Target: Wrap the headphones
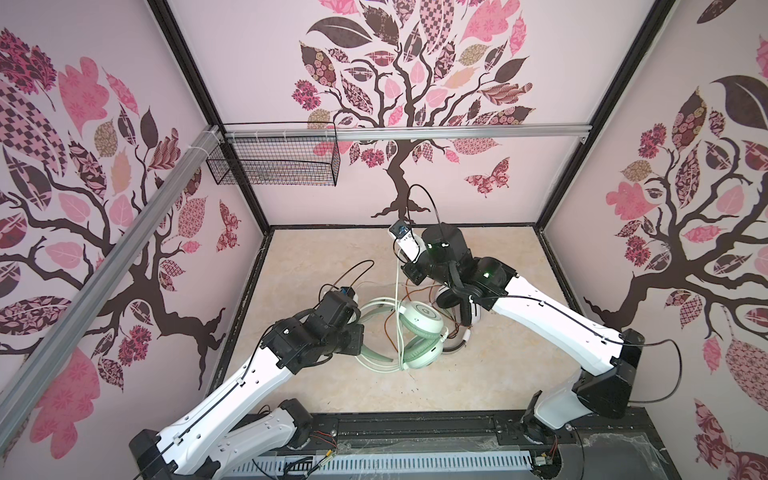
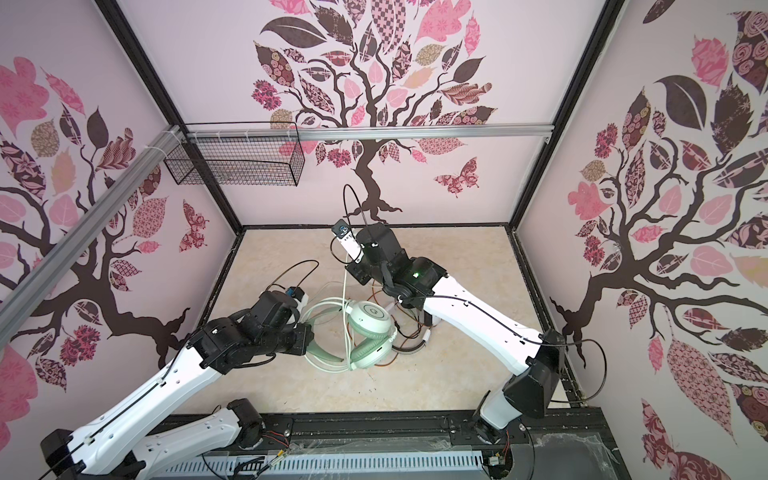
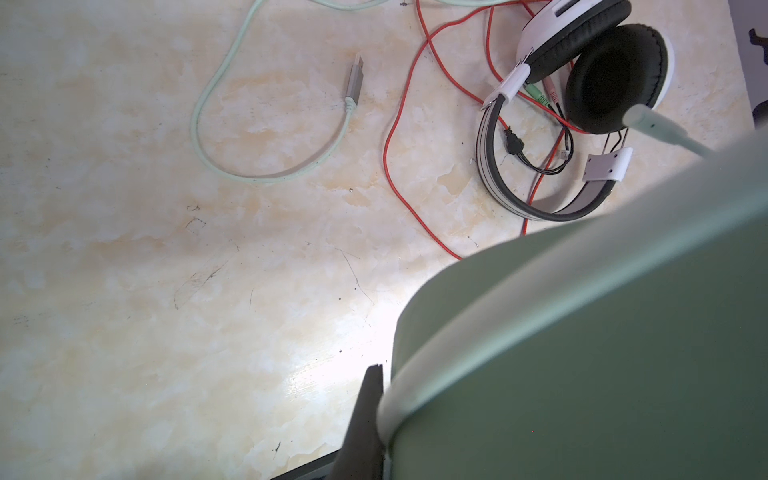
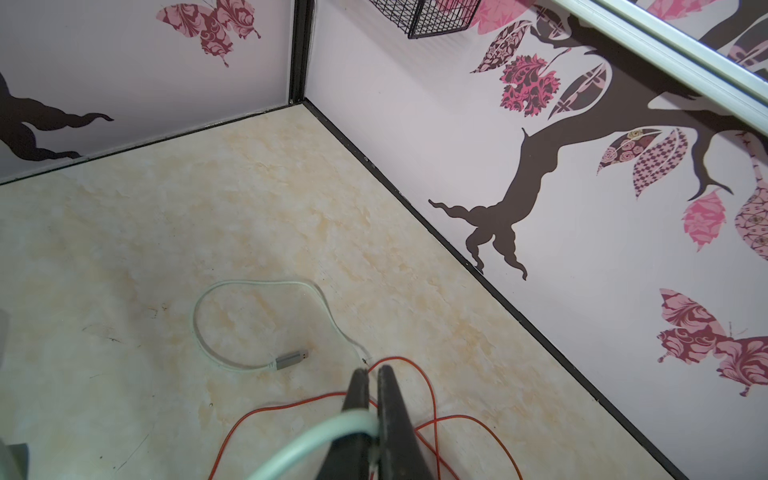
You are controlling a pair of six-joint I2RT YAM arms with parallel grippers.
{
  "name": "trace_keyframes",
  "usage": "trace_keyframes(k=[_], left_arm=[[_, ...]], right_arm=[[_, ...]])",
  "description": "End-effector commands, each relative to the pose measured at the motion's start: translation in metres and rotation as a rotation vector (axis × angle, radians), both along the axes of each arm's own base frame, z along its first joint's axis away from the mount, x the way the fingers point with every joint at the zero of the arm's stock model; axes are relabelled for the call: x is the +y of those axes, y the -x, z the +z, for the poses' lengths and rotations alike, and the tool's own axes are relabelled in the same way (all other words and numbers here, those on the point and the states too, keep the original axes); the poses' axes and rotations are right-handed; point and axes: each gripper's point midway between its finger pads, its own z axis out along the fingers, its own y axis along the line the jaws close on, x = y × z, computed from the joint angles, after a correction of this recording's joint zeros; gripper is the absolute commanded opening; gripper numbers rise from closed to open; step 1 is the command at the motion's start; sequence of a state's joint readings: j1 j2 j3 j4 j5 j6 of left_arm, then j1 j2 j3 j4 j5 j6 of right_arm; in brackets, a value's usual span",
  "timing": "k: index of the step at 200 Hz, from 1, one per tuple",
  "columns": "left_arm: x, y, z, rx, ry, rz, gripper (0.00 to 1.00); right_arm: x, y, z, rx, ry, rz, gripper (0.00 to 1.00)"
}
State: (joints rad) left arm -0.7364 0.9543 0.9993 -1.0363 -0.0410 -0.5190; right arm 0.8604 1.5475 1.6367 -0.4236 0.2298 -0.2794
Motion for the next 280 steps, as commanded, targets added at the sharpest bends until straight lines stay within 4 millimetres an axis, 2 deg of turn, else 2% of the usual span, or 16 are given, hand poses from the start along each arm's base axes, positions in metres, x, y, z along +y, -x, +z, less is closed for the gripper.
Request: trace_keyframes(k=[1,82,106,124,144,165,182,195,229,251,280], left_arm=[[-0.003,0.013,-0.008,0.035,-0.009,-0.070,0.00],[-0.002,0.014,0.032,-0.019,0.041,-0.066,0.00],[0.006,0.015,0.055,-0.053,0.056,-0.033,0.00],[0.009,0.016,0.077,-0.089,0.097,-0.014,0.00],[0.003,0.019,0.100,-0.092,0.154,-0.024,0.00],[-0.004,0.018,0.122,-0.103,0.201,-0.028,0.00],[-0.004,0.014,0.140,-0.128,0.214,-0.016,0.00],[0.001,0.007,0.154,-0.161,0.208,0.014,0.00],[0.014,-0.017,0.185,-0.230,0.228,0.114,0.00],[0.020,-0.036,0.194,-0.246,0.232,0.167,0.00],[0.019,-0.057,0.205,-0.293,0.212,0.202,0.00]], right_arm=[[-0.006,-0.016,0.032,-0.042,-0.106,-0.055,0.00],[-0.022,-0.003,-0.059,0.083,-0.099,-0.085,0.00],[-0.029,0.001,-0.083,0.140,-0.133,-0.064,0.00],[-0.028,0.007,-0.097,0.203,-0.197,0.008,0.10],[-0.019,0.018,-0.112,0.294,-0.270,0.124,0.24],[-0.011,0.025,-0.124,0.330,-0.300,0.174,0.37],[-0.010,0.025,-0.130,0.339,-0.316,0.173,0.59],[-0.011,0.024,-0.136,0.349,-0.316,0.161,0.68],[-0.025,0.016,-0.150,0.355,-0.309,0.061,0.82],[-0.041,0.011,-0.154,0.355,-0.315,-0.037,0.84],[-0.054,0.024,-0.152,0.352,-0.391,-0.062,0.87]])
